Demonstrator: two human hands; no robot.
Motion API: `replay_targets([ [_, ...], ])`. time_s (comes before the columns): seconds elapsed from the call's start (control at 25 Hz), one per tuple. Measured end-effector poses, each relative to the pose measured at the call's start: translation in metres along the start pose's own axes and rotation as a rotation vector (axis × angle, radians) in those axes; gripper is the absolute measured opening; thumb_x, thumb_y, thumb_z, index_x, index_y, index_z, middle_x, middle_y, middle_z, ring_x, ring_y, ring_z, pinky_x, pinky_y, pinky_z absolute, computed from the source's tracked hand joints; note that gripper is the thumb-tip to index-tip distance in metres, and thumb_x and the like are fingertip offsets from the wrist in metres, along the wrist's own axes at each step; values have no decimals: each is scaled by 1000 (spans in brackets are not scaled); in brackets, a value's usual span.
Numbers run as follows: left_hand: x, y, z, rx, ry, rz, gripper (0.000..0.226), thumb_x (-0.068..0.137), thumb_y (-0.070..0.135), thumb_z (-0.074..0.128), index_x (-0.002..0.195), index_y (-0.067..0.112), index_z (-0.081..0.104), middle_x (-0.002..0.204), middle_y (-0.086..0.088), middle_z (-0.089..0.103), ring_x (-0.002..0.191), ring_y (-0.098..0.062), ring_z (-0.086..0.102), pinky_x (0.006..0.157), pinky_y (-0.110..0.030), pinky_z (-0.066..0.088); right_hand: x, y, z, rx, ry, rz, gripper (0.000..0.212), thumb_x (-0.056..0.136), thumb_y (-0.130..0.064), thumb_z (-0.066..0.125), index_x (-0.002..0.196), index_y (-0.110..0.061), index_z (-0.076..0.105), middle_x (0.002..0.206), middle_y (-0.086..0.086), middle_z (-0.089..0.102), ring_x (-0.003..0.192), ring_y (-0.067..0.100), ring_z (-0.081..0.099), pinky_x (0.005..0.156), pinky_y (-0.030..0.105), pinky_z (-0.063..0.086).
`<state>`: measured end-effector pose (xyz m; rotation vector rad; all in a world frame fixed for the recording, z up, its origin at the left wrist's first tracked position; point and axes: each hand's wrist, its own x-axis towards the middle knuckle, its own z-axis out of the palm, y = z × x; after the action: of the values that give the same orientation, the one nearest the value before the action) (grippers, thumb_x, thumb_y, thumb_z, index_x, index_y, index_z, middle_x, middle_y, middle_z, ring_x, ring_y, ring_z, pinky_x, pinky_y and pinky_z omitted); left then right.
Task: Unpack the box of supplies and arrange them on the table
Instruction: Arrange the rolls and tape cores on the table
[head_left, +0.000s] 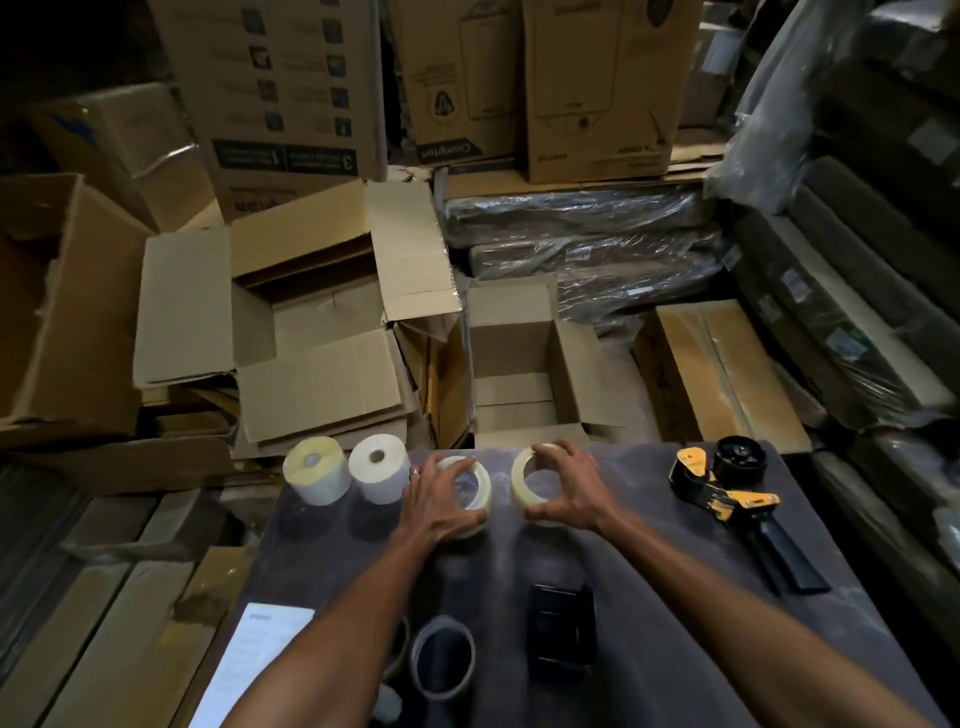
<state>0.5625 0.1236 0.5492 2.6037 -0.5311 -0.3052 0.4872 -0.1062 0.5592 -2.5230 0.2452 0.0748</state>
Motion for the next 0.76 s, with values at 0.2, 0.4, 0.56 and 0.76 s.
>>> replay_targets([
  [0.2,37,-5,18,-14,-30,-60,82,62,59,67,137,39,44,139,1,39,129,-27,40,109,-45,36,32,23,22,15,-57,34,102,59,-56,81,146,-29,36,148,0,34,134,24,35,108,39,41],
  [0.4,58,-12,29,43,-63,-76,84,64,58,69,140,38,40,145,-4,35,133,-31,35,112,-45,33,49,34,38,41,-81,53,105,60,-57,80,150,-30,32,157,1,24,142,25,24,115,42,33],
  [0.56,71,-18,35,53,-59,-93,86,64,61,68,142,39,39,148,-4,32,134,-32,33,112,-47,33,63,33,47,32,-89,54,106,62,-56,79,152,-29,29,161,0,20,144,26,21,115,42,32],
  [0.76,81,-25,40,62,-48,-100,86,64,60,71,142,40,40,150,-4,29,136,-32,31,111,-50,34,77,30,54,11,-103,32,106,65,-50,81,153,-26,27,161,2,18,145,28,19,115,42,30],
])
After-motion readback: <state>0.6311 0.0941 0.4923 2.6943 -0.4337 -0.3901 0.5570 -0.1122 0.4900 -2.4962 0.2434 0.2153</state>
